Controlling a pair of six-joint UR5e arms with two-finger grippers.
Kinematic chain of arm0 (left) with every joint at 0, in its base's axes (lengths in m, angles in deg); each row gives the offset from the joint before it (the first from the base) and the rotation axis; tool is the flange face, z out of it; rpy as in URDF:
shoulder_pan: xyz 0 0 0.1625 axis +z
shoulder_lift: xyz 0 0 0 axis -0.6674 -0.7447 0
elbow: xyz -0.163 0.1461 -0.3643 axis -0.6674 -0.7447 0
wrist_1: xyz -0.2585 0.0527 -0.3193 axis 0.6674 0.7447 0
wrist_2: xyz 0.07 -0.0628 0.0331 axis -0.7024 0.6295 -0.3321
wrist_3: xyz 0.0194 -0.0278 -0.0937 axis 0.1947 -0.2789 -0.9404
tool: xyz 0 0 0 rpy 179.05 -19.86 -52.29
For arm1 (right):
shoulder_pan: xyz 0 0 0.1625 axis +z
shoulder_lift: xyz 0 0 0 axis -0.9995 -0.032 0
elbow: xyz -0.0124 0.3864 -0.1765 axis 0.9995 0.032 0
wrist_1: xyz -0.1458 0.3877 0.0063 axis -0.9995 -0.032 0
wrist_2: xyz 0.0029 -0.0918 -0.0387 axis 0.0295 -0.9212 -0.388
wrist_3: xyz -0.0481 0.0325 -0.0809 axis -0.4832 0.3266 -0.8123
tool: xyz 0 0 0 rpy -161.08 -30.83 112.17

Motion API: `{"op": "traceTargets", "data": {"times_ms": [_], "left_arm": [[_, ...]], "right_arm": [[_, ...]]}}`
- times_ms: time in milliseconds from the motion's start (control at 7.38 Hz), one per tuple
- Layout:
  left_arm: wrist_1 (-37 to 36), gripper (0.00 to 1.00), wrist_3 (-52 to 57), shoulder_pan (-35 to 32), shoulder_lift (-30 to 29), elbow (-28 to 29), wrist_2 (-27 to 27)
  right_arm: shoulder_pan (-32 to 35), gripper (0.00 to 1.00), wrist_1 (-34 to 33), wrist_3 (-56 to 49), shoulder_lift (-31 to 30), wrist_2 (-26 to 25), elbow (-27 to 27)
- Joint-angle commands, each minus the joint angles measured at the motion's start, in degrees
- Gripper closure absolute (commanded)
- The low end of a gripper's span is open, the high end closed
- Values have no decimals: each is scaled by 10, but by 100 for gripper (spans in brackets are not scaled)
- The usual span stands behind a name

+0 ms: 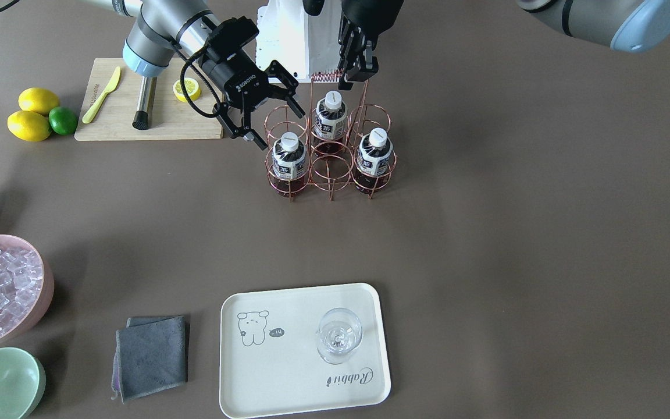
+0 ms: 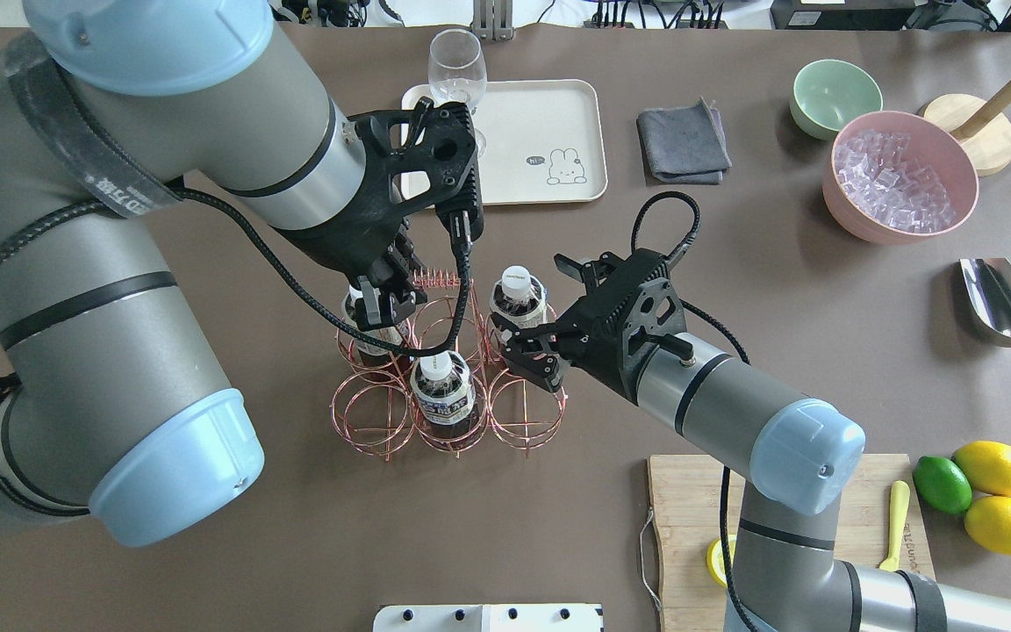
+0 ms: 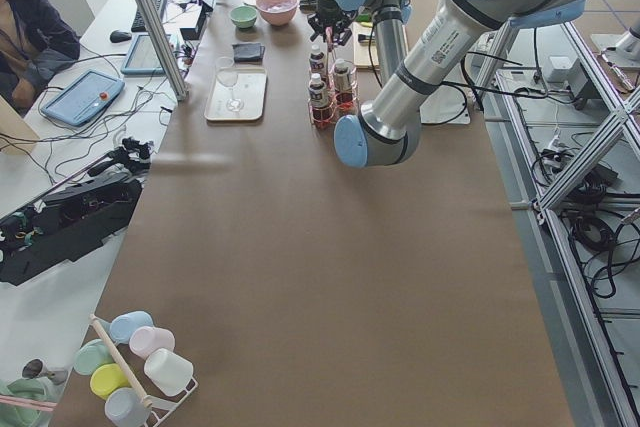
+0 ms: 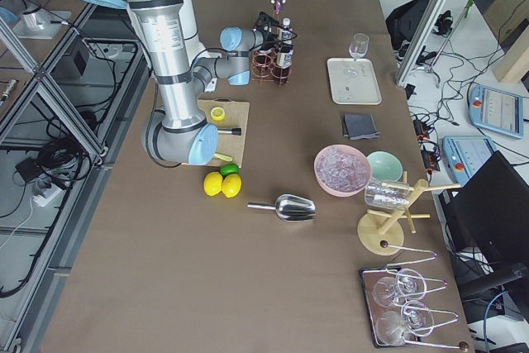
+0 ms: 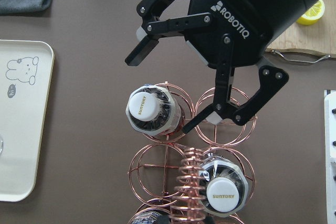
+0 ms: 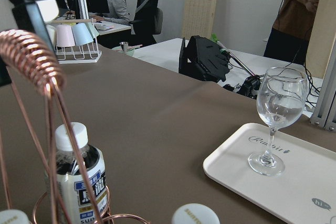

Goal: Take tea from basket to plate

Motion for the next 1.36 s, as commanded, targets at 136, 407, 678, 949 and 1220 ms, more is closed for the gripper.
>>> {"op": "traceTargets", "data": {"times_ms": [136,407,678,949,1220], "left_arm": [[3,100,1,0,-1,5,0],[4,100,1,0,-1,5,0],[4,100,1,0,-1,5,0],[4,100,1,0,-1,5,0],[4,100,1,0,-1,5,0]], "right_arm": [[5,19,-3,-3,29,-5,32],[6,99,-3,-3,29,-6,37],[8,100,-2,-3,30,-4,33],[16,100,-53,4,43,-2,-3],[24,100,-137,14,44,5,-74]]}}
